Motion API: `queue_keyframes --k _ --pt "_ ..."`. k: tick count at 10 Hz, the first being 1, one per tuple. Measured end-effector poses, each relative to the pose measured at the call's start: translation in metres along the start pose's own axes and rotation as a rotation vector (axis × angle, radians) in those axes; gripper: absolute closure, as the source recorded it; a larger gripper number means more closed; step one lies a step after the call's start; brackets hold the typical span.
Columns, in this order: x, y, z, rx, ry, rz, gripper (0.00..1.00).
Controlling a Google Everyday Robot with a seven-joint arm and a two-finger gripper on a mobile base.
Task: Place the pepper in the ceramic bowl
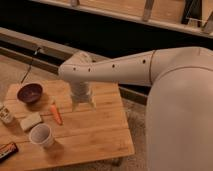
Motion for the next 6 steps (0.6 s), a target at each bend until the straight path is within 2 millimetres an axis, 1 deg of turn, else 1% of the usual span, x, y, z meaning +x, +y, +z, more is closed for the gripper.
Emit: queue_keyframes --k 6 --pt "-0.0012 -0.0004 0.0002 0.004 -0.005 -0.006 0.35"
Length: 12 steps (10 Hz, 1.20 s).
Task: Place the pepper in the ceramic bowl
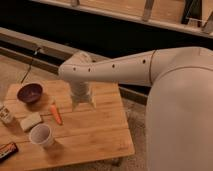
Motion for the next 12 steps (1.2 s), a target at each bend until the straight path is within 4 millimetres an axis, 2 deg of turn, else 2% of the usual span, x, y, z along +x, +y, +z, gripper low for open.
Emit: queue_keyframes --k 1,3,5,6,7,8,10,12 --pt "-0.006 0.002 0.002 0.017 -0.014 -0.016 0.35" --pt "-0.020 0.036 0.007 0.044 -0.054 -0.084 0.35" --pt "-0.036 0.099 0.012 0.069 -0.105 -0.216 0.35" --pt "-0.038 0.117 0.013 0.070 -0.116 -0.253 0.35" --pt "-0.043 0.149 0.016 0.069 -0.135 -0.319 0.35" --pt "-0.048 0.170 0.020 0.067 -0.149 -0.368 0.35" --pt "-0.062 0.200 0.030 0.036 -0.179 -0.438 0.35" --pt "-0.083 0.208 0.043 -0.014 -0.208 -0.509 0.35"
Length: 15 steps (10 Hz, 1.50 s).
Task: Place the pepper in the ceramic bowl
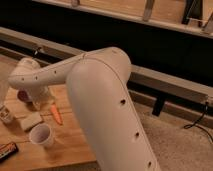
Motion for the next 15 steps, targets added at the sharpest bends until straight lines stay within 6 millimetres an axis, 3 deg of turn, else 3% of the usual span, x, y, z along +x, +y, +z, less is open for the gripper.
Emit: queue_keyframes --k 5,15 --pt "-0.009 -0.032 0.037 -0.044 0.034 -0.083 0.35" --pt "0.016 -0.003 0.078 -0.042 0.154 -0.110 0.35"
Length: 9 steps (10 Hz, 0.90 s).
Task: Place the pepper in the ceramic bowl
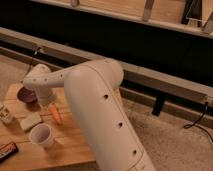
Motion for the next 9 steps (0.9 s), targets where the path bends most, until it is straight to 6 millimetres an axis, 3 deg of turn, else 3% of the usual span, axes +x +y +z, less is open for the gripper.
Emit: queue_keyframes --k 3,7,9 --pt "0.000 0.009 0.014 0.023 0.024 -0.010 0.35" --pt "-0.004 0.003 0.034 0.072 0.046 0.014 0.35" --pt "-0.009 0.001 0.040 0.092 0.046 0.026 0.42"
